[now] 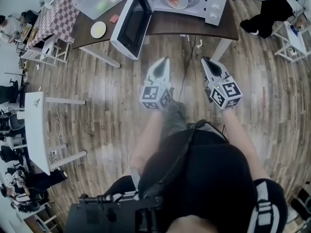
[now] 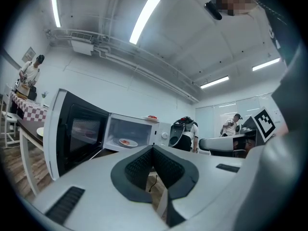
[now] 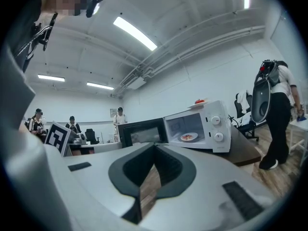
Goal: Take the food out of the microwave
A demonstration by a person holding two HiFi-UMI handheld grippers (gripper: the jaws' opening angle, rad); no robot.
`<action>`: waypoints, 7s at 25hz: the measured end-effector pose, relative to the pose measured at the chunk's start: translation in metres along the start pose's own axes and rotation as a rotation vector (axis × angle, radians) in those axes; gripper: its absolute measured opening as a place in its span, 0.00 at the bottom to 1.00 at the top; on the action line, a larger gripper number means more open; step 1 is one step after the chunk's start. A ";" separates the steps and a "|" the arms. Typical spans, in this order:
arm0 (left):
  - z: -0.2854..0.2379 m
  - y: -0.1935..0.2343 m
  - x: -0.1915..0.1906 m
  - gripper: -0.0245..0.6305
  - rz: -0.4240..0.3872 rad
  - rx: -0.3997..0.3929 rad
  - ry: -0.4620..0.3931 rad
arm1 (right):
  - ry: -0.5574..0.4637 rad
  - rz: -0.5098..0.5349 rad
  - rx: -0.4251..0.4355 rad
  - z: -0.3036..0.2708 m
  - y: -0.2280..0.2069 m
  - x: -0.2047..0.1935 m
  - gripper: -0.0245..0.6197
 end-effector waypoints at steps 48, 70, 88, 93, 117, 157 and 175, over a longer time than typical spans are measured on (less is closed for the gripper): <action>-0.244 0.130 -0.051 0.04 0.087 -0.187 0.059 | 0.083 0.047 -0.163 -0.239 -0.108 -0.038 0.04; -0.272 0.157 -0.091 0.04 0.067 -0.114 0.028 | 0.107 0.044 -0.225 -0.284 -0.147 -0.079 0.05; -0.291 0.167 -0.112 0.04 0.041 -0.117 0.027 | 0.060 -0.430 -0.226 -0.311 -0.163 -0.101 0.18; -0.293 0.166 -0.115 0.04 0.030 -0.127 0.025 | 0.043 -0.607 -0.243 -0.315 -0.170 -0.104 0.23; -0.295 0.166 -0.118 0.04 0.036 -0.138 0.061 | -0.114 -1.092 -0.384 -0.329 -0.187 -0.116 0.11; -0.313 0.158 -0.114 0.19 0.581 -0.062 0.203 | -0.158 -1.241 -0.349 -0.294 -0.171 -0.119 0.09; -0.311 0.158 -0.110 0.20 0.389 -0.081 0.215 | -0.119 -1.266 -0.421 -0.305 -0.183 -0.118 0.13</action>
Point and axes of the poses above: the fingertips, and each gripper's own axes: z backward along the fingers, y to its left, x out of its top, the point moved 9 cm from there along z, backward along the fingers, and after that the axes turned 10 degrees about -y, right-handed, at the moved point
